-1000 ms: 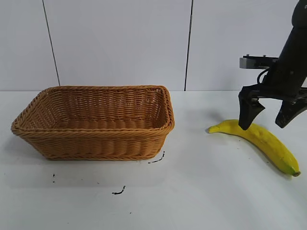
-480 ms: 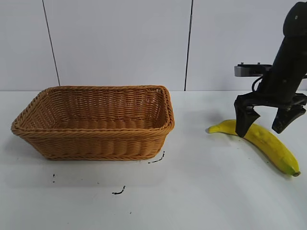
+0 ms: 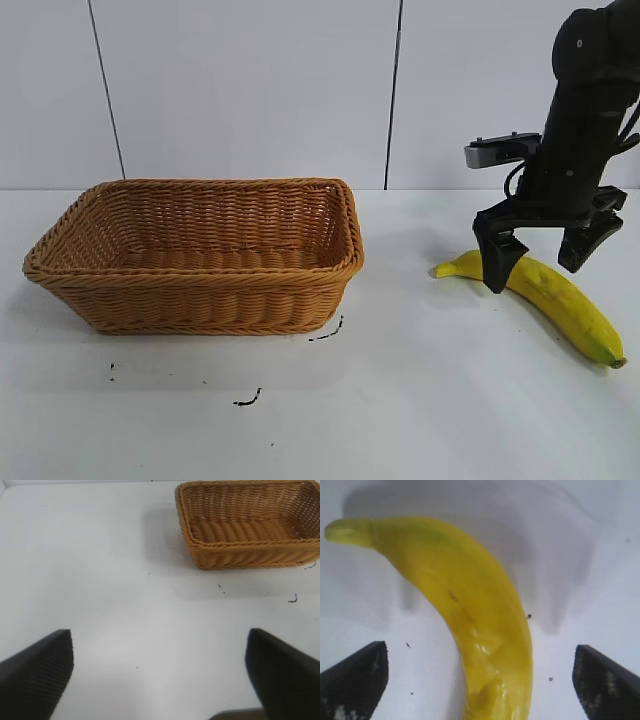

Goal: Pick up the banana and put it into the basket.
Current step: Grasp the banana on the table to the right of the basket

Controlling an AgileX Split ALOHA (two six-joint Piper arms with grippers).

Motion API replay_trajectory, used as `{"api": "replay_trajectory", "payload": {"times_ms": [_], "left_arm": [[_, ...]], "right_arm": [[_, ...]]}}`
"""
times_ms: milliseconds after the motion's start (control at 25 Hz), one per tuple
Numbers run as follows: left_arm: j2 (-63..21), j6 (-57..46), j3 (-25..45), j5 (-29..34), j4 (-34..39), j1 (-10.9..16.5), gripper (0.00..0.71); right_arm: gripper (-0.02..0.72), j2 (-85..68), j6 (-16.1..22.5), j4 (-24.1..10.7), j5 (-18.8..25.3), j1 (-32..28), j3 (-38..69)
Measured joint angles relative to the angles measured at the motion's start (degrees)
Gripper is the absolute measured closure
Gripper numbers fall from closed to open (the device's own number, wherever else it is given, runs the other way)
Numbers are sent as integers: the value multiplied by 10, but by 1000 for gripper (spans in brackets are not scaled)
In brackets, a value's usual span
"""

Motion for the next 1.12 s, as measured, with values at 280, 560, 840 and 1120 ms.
{"api": "replay_trajectory", "payload": {"times_ms": [280,560,840,1120], "left_arm": [[0,0,0,0,0,0,17],[0,0,0,-1,0,0,17],[0,0,0,-1,0,0,17],[0,0,0,0,0,0,17]], "right_arm": [[13,15,2,0,-1,0,0],[13,18,3,0,-12,0,0],[96,20,9,0,-12,0,0],[405,20,20,-31,-2,0,0]]}}
